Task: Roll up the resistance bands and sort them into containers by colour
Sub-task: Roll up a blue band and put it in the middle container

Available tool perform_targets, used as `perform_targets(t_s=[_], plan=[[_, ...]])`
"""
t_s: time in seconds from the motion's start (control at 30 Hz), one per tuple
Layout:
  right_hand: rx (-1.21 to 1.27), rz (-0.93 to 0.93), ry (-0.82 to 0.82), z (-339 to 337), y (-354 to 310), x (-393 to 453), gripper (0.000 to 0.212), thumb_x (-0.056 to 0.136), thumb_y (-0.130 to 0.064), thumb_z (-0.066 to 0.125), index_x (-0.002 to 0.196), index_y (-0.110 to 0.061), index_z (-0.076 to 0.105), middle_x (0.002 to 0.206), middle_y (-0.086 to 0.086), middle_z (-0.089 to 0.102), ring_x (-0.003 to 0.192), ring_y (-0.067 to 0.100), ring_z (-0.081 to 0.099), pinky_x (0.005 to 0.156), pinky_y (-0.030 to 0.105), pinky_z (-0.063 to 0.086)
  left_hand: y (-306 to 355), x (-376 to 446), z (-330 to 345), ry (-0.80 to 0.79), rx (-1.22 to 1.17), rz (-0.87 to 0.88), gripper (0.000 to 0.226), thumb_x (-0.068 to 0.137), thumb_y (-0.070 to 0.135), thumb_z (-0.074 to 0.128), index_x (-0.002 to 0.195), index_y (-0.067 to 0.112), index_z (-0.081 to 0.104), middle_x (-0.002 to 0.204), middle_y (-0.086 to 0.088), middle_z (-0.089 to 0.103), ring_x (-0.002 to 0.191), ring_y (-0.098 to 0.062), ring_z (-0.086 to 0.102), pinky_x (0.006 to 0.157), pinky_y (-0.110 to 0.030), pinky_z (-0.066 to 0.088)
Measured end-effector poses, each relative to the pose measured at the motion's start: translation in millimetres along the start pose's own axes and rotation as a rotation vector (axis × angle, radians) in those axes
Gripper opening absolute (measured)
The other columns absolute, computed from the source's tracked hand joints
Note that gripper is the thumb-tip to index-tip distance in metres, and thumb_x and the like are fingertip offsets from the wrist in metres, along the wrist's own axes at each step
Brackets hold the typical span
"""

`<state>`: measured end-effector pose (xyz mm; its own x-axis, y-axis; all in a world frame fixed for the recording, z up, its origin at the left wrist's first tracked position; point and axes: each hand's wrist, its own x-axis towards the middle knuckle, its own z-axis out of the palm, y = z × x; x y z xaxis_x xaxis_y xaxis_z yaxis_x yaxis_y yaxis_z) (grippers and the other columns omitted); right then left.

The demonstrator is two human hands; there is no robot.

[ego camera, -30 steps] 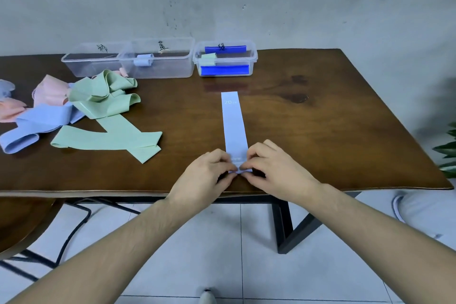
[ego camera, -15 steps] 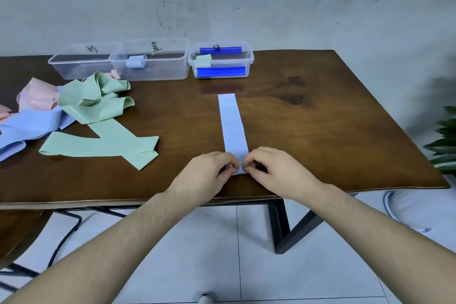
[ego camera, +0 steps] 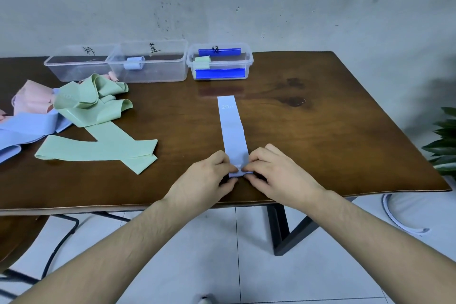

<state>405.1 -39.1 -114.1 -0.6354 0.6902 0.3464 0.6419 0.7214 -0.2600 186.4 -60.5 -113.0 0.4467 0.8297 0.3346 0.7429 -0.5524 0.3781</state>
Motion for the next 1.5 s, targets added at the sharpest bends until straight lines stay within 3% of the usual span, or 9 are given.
perform_targets(t_s=[0.17, 0.37, 0.57, 0.77, 0.87, 1.0, 1.17, 1.33, 1.5], plan=[[0.077, 0.067, -0.007, 1.4, 0.9, 1.1, 0.02, 0.099, -0.026, 0.062, 0.114, -0.019, 0.074, 0.101, -0.01, 0.06, 0.093, 0.007, 0.048, 0.086, 0.023, 0.048, -1.4, -0.8, 2.4, 0.03, -0.02, 0.003, 0.015, 0.093, 0.019, 0.068, 0.105, 0.013, 0.075, 0.098, 0.003, 0.06, 0.074, -0.014, 0.063, 0.067, -0.029, 0.055], [0.155, 0.143, -0.028, 2.9, 4.3, 2.2, 0.022, 0.096, -0.028, 0.067, 0.118, -0.024, 0.071, 0.106, -0.012, 0.063, 0.098, 0.005, 0.053, 0.087, 0.022, 0.047, -4.2, -0.4, 1.6, 0.057, -0.051, 0.004, 0.017, 0.094, 0.019, 0.067, 0.108, 0.015, 0.073, 0.1, 0.004, 0.067, 0.086, -0.01, 0.064, 0.076, -0.026, 0.054], [0.154, 0.145, -0.041, 2.3, 4.2, 3.3, 0.022, 0.097, -0.03, 0.064, 0.117, -0.023, 0.072, 0.105, -0.012, 0.062, 0.097, 0.004, 0.053, 0.085, 0.021, 0.047, -3.3, -3.4, 1.6, 0.047, -0.035, -0.012, 0.017, 0.087, 0.019, 0.075, 0.103, 0.015, 0.074, 0.097, 0.005, 0.065, 0.078, -0.007, 0.06, 0.071, -0.009, 0.044], [0.149, 0.136, -0.047, 0.6, 0.0, -2.0, 0.023, 0.098, -0.029, 0.063, 0.118, -0.023, 0.073, 0.104, -0.012, 0.062, 0.097, 0.004, 0.052, 0.085, 0.019, 0.047, -1.8, -7.2, 1.8, 0.056, -0.027, 0.016, 0.015, 0.089, 0.017, 0.072, 0.103, 0.013, 0.075, 0.096, 0.004, 0.068, 0.08, -0.007, 0.061, 0.076, -0.007, 0.042], [0.135, 0.123, -0.035, 2.2, 0.1, -3.2, 0.023, 0.097, -0.029, 0.065, 0.118, -0.022, 0.072, 0.102, -0.012, 0.059, 0.095, 0.007, 0.051, 0.083, 0.022, 0.047, -0.4, -6.6, 1.2, 0.049, -0.068, -0.016, 0.013, 0.09, 0.016, 0.07, 0.102, 0.013, 0.075, 0.097, 0.005, 0.065, 0.077, 0.001, 0.049, 0.073, 0.002, 0.036], [0.112, 0.128, -0.037, 5.0, 0.2, -0.6, 0.025, 0.098, -0.032, 0.062, 0.118, -0.022, 0.073, 0.101, -0.013, 0.055, 0.093, 0.007, 0.047, 0.083, 0.018, 0.043, 0.5, -5.0, 3.7, 0.051, -0.066, -0.031, 0.013, 0.092, 0.016, 0.068, 0.103, 0.013, 0.075, 0.097, 0.006, 0.06, 0.073, 0.003, 0.042, 0.066, 0.003, 0.032], [0.205, 0.203, -0.021, 5.2, 0.5, 2.4, 0.027, 0.099, -0.029, 0.063, 0.125, -0.024, 0.067, 0.103, -0.016, 0.059, 0.097, 0.004, 0.05, 0.087, 0.015, 0.041, -2.9, -3.7, 6.1, 0.096, -0.089, -0.071, 0.014, 0.092, 0.016, 0.068, 0.104, 0.014, 0.076, 0.096, 0.007, 0.063, 0.075, 0.002, 0.046, 0.069, -0.001, 0.037], [0.21, 0.183, 0.001, 4.2, 1.2, 4.3, 0.005, 0.096, -0.026, 0.066, 0.101, -0.028, 0.068, 0.097, -0.019, 0.059, 0.092, 0.004, 0.051, 0.08, 0.018, 0.043, -3.2, -0.5, 4.0, 0.121, -0.079, -0.046, 0.01, 0.092, 0.016, 0.067, 0.098, 0.016, 0.075, 0.095, 0.009, 0.065, 0.08, -0.006, 0.061, 0.069, -0.022, 0.052], [0.134, 0.169, 0.035, 5.9, -0.8, 4.5, 0.008, 0.096, -0.026, 0.066, 0.099, -0.022, 0.073, 0.097, -0.015, 0.057, 0.092, 0.003, 0.044, 0.08, 0.011, 0.036, -2.8, -1.3, 5.5, 0.101, -0.043, -0.039, 0.025, 0.098, 0.028, 0.054, 0.101, 0.014, 0.075, 0.099, 0.006, 0.06, 0.073, -0.012, 0.062, 0.064, -0.029, 0.054]])
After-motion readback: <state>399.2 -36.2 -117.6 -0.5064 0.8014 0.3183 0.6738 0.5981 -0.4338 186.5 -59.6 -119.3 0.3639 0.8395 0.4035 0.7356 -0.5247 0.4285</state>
